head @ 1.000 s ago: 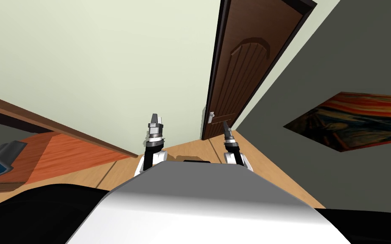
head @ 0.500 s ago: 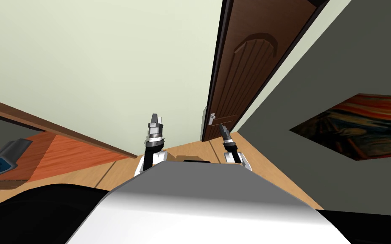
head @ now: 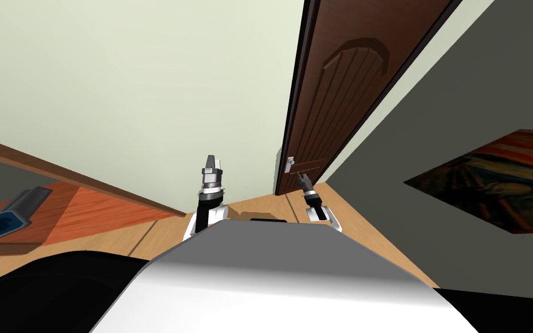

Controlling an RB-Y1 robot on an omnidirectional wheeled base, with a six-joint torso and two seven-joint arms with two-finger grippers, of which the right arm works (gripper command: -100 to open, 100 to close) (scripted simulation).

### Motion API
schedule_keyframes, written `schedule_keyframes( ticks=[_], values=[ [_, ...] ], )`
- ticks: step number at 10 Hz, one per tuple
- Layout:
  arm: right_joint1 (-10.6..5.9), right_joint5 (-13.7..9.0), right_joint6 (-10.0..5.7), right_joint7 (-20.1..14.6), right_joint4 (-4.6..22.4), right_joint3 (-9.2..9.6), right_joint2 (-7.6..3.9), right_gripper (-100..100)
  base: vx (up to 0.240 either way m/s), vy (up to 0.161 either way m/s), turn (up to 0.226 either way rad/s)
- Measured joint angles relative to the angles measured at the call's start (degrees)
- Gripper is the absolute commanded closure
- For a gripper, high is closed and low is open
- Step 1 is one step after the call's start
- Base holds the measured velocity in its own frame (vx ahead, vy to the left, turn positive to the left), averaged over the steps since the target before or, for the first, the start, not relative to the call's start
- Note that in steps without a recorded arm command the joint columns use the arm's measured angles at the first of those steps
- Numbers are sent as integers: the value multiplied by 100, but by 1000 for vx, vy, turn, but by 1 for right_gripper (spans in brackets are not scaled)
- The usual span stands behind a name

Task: Pull the door open

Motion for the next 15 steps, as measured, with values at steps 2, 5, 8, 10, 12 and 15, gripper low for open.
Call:
schedule_keyframes(
  ticks=[2,5,8,10,12,15],
  values=[
    [-128,199,-2,223,318,-24,-73,-100,101,-39,41],
    [-333,468,18,511,756,-67,-224,-100,89,-33,39],
    [-451,728,53,788,1074,-80,-314,-100,93,-36,29],
    [-538,879,39,972,1323,-100,-352,-100,85,-38,30],
    [-672,1030,21,1141,1613,-128,-423,-100,137,-41,36],
    [-780,1217,28,1346,1887,-153,-527,-100,108,-39,105]
  ],
)
